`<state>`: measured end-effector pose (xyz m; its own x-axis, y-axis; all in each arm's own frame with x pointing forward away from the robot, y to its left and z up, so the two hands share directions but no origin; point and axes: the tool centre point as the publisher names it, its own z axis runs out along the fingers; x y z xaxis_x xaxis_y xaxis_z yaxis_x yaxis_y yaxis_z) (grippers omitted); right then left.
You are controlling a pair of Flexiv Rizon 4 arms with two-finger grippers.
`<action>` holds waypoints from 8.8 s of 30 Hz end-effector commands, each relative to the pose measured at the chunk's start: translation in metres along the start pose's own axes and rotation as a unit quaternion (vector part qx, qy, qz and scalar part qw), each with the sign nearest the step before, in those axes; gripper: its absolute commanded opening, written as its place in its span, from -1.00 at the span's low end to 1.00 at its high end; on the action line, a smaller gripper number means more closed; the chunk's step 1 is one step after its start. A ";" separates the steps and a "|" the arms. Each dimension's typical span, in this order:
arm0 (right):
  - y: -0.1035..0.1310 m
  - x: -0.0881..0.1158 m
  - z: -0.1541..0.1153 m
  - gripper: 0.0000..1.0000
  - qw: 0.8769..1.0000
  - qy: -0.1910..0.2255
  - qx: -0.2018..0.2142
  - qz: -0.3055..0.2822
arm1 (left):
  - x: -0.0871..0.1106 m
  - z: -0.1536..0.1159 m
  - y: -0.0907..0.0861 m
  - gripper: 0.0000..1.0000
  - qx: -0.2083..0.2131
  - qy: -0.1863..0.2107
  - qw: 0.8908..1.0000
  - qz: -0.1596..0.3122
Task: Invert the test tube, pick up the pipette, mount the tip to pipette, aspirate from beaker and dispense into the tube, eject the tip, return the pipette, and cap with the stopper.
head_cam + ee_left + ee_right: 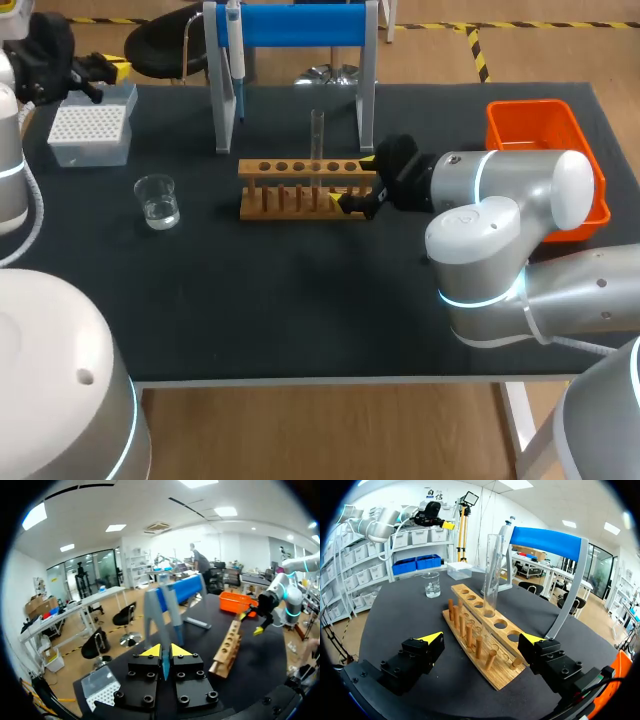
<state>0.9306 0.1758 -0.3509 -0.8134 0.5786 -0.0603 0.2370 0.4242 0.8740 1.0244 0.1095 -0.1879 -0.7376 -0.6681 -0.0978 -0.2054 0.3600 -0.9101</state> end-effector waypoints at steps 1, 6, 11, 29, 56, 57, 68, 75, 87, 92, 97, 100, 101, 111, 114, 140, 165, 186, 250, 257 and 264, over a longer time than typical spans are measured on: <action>0.000 0.000 -0.001 1.00 1.000 0.001 0.001 0.000 | 0.051 -0.028 -0.028 -1.00 -0.061 0.046 0.997 0.009; 0.000 0.000 -0.001 1.00 1.000 0.001 0.001 0.000 | 0.118 -0.030 -0.043 -1.00 -0.072 0.090 0.993 0.016; 0.000 0.000 -0.001 1.00 1.000 0.001 0.001 0.000 | 0.175 -0.021 -0.051 -1.00 -0.057 0.131 0.990 0.021; 0.000 0.000 -0.001 1.00 1.000 0.001 0.001 0.000 | 0.293 0.020 -0.080 -1.00 -0.033 0.221 0.974 0.028; 0.000 0.000 -0.001 1.00 1.000 0.001 0.001 0.000 | 0.308 0.037 -0.090 -1.00 -0.060 0.262 0.963 0.019; 0.000 0.000 -0.001 1.00 1.000 0.001 0.001 0.000 | 0.308 0.037 -0.090 -1.00 -0.060 0.262 0.963 0.019; 0.003 0.000 -0.012 1.00 1.000 0.003 -0.007 -0.003 | 0.308 0.037 -0.090 -1.00 -0.060 0.262 0.963 0.019; 0.005 0.004 -0.052 1.00 0.999 0.022 -0.034 -0.012 | 0.308 0.037 -0.090 -1.00 -0.060 0.262 0.963 0.019; 0.031 0.035 -0.097 1.00 0.986 0.116 -0.112 -0.046 | 0.308 0.037 -0.090 -1.00 -0.060 0.262 0.963 0.019; 0.048 0.048 -0.103 1.00 0.976 0.157 -0.144 -0.049 | 0.308 0.037 -0.090 -1.00 -0.060 0.262 0.963 0.019; 0.065 0.062 -0.106 1.00 0.963 0.206 -0.168 -0.045 | 0.308 0.037 -0.090 -1.00 -0.060 0.262 0.963 0.019; 0.074 0.070 -0.106 1.00 0.955 0.233 -0.178 -0.046 | 0.308 0.037 -0.090 -1.00 -0.060 0.262 0.963 0.019; 0.076 0.072 -0.106 1.00 0.953 0.239 -0.180 -0.047 | 0.310 0.036 -0.089 -1.00 -0.058 0.261 0.963 0.022; 0.090 0.088 -0.102 1.00 0.936 0.283 -0.201 -0.060 | 0.322 0.028 -0.090 -1.00 -0.042 0.260 0.963 0.050; 0.095 0.092 -0.101 1.00 0.930 0.296 -0.208 -0.064 | 0.325 0.027 -0.093 -1.00 -0.040 0.263 0.962 0.060; 0.131 0.112 -0.096 1.00 0.886 0.388 -0.246 -0.063 | 0.327 0.027 -0.094 -1.00 -0.046 0.260 0.962 0.067; 0.149 0.132 -0.081 1.00 0.881 0.407 -0.232 -0.066 | 0.327 0.027 -0.094 -1.00 -0.046 0.260 0.962 0.067; 0.156 0.141 -0.076 0.27 0.877 0.409 -0.247 -0.057 | 0.327 0.027 -0.094 -1.00 -0.046 0.260 0.962 0.067; 0.043 0.060 -0.195 -1.00 0.903 0.356 -0.235 -0.056 | 0.327 0.027 -0.094 1.00 -0.046 0.260 0.962 0.067; 0.016 0.045 -0.214 -1.00 0.909 0.344 -0.231 -0.051 | 0.327 0.027 -0.094 1.00 -0.046 0.260 0.962 0.067; -0.001 0.033 -0.227 -1.00 0.915 0.329 -0.231 -0.045 | 0.327 0.027 -0.094 1.00 -0.046 0.260 0.962 0.067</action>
<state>0.7888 0.0481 -0.2447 -0.9978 -0.0594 0.0305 0.0292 0.0239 0.9993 0.8194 -0.1605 -0.1457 -0.9786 -0.2044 0.0238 -0.1233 0.4900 -0.8630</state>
